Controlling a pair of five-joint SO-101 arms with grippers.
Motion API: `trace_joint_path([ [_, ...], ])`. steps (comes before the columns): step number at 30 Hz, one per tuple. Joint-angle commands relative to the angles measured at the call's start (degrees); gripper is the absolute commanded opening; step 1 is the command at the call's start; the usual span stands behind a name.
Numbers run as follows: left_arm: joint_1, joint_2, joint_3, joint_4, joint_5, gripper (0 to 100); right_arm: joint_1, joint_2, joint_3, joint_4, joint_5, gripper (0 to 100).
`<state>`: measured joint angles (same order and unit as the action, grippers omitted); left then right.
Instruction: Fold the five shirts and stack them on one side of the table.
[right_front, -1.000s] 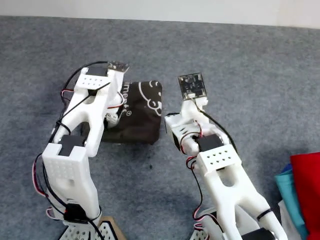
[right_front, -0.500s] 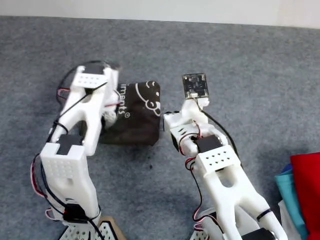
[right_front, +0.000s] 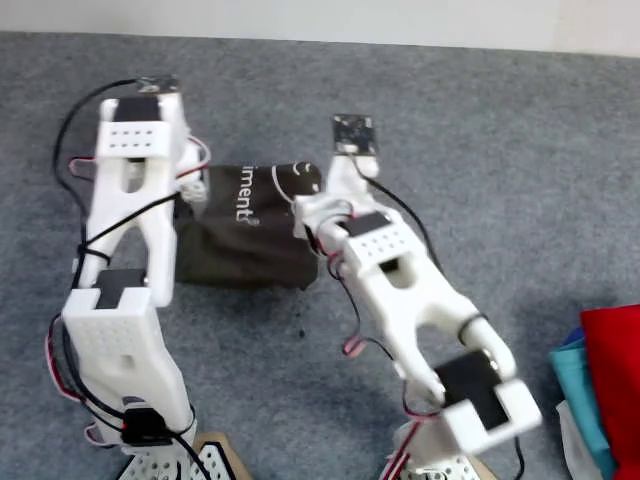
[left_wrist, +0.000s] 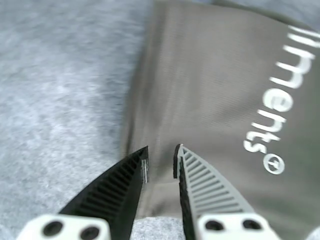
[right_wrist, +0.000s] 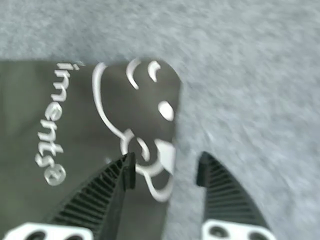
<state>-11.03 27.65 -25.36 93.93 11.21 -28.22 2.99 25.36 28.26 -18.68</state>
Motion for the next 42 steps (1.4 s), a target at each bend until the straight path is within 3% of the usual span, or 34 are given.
trace_joint_path([
  [1, -1.89, -0.66, -1.89, 0.18, 0.97, 11, -2.51, 4.88, -9.01, -1.45, -0.7, 29.5],
  [15, -5.05, -0.31, 1.45, -2.02, 3.16, 11, -1.19, 16.04, -14.02, 2.15, -0.53, 30.0],
  [24, -5.23, -0.48, 4.0, -5.01, 3.43, 11, -5.67, 20.35, -17.63, 2.24, -0.79, 29.9],
  [27, -5.32, -0.48, 4.09, -5.01, 3.43, 11, -6.02, 20.44, -17.63, 2.24, -0.79, 22.4],
  [31, -5.32, -0.48, 4.44, -6.07, 3.43, 11, -5.85, 20.53, -17.8, 1.89, -0.18, 0.7],
  [35, -5.32, -0.31, 5.32, -7.82, 3.43, 11, -6.11, 20.44, -19.03, 2.86, -0.35, 0.5],
  [39, -6.73, -0.48, 12.09, -18.29, 3.52, 11, -6.55, 20.26, -20.79, 10.51, -0.26, 0.5],
  [42, -7.6, -0.92, 13.67, -20.92, 6.07, 11, -5.41, 20.26, -24.04, 15.69, -0.26, 0.5],
])
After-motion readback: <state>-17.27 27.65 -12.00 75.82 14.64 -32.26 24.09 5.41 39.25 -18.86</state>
